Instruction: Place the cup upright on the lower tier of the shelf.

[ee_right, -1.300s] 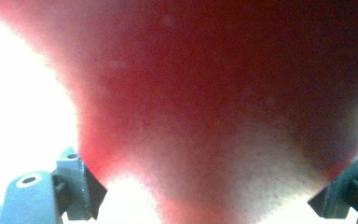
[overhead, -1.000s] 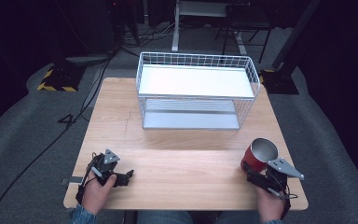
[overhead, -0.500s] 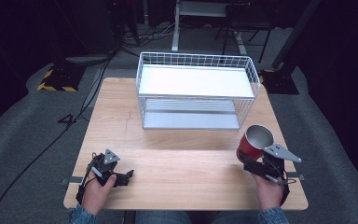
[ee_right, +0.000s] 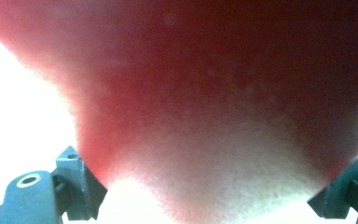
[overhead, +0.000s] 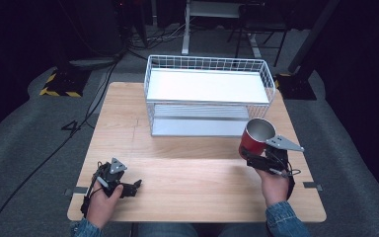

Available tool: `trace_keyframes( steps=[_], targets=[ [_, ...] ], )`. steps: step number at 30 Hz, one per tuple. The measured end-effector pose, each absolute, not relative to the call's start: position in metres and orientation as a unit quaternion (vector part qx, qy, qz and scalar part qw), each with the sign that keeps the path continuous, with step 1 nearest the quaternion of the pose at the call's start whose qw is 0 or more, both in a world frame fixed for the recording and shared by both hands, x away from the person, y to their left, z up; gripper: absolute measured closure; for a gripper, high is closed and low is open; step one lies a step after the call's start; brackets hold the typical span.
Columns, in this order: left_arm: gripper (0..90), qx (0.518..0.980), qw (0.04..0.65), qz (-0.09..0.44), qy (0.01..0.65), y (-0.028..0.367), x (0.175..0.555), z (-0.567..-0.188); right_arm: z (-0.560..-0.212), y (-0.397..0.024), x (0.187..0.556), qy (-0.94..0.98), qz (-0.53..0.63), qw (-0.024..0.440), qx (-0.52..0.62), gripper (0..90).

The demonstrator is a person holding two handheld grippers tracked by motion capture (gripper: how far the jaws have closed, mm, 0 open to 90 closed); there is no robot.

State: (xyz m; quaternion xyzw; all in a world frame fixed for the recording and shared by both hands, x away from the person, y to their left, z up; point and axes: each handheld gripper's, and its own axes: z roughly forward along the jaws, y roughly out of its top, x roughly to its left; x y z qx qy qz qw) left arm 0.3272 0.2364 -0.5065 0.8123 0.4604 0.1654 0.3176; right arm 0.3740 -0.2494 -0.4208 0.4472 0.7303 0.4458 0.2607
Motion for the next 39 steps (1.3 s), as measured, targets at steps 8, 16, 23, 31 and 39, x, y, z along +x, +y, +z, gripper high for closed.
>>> trace_keyframes(
  steps=[8, 16, 23, 31, 39],
  targets=[
    [0.1, 0.812, 0.318, 0.165, 0.46, 0.236, 0.327, -0.507, -0.422, -0.23, 0.393, 0.745, 0.443, 0.248, 0.433, 17.1],
    [0.0, 0.812, 0.318, 0.165, 0.461, 0.236, 0.327, -0.507, -0.429, -0.213, 0.414, 0.753, 0.441, 0.233, 0.429, 17.1],
    [0.0, 0.812, 0.318, 0.165, 0.461, 0.236, 0.327, -0.507, -0.435, -0.199, 0.429, 0.761, 0.436, 0.226, 0.424, 17.1],
    [0.0, 0.811, 0.318, 0.167, 0.463, 0.236, 0.328, -0.507, -0.441, -0.182, 0.447, 0.768, 0.432, 0.221, 0.418, 17.1],
    [0.0, 0.808, 0.317, 0.169, 0.467, 0.234, 0.329, -0.507, -0.445, -0.165, 0.463, 0.77, 0.434, 0.222, 0.412, 17.0]
  ],
)
